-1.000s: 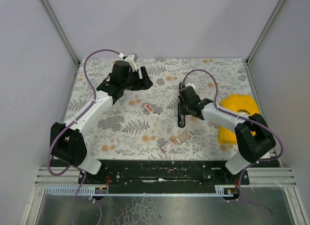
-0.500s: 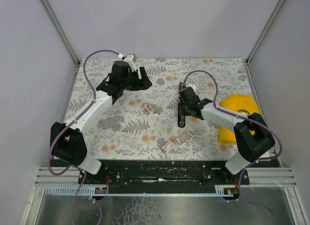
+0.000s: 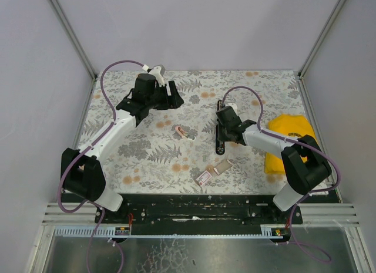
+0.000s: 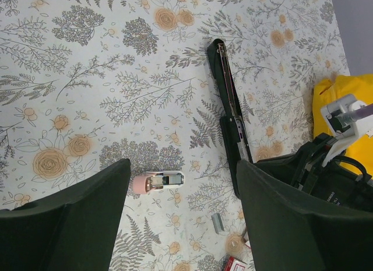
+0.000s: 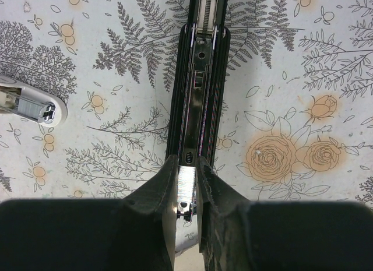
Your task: Load the staples into the stapler
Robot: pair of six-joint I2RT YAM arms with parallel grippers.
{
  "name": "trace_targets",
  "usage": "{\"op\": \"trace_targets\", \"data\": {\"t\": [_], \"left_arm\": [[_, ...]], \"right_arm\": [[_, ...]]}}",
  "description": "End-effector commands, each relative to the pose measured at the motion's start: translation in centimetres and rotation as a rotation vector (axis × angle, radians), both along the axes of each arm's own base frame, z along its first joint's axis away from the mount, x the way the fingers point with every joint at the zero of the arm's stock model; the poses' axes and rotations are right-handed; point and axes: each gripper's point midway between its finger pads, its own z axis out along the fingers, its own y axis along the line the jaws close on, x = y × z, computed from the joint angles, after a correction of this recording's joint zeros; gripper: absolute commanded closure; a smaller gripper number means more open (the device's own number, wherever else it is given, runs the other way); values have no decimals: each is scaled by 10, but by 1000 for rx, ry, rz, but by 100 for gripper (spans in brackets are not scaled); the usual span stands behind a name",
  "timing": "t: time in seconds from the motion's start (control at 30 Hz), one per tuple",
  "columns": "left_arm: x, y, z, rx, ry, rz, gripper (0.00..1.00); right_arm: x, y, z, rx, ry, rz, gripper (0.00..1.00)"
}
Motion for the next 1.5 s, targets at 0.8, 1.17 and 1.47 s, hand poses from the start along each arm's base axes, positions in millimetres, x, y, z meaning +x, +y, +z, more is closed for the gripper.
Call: {"op": "trace_targets", "data": {"t": [0.8, 1.17, 1.47], "left_arm": [[-18, 12, 2, 6, -48, -4, 30], [-118, -75, -84, -1, 181, -43, 32], [-157, -123, -138, 49, 312, 12, 32]], "right_arm": [[1, -3, 49, 4, -78, 2, 49], [-30, -32, 67, 22, -103, -71, 43], [-47, -47, 66, 6, -98, -88, 32]]}}
